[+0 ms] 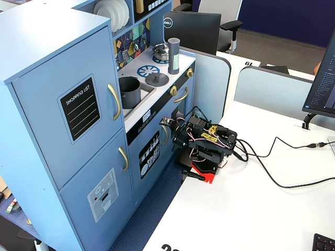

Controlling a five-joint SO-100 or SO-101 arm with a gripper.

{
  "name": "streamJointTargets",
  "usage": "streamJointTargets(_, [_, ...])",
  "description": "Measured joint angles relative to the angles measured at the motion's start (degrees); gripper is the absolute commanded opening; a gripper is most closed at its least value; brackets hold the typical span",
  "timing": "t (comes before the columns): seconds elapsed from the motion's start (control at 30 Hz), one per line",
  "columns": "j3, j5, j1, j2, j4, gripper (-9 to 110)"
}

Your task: Put salt in the gray recipient

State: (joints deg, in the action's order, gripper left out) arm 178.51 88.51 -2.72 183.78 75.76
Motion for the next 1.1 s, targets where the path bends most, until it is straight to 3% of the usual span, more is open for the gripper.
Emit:
streamJointTargets(0.7, [-4.8,0.4,-3.4,0.0,1.1,0])
streamJointTargets(1.1, [-27.6,6.3,-31.6,-5.4,0.5,0])
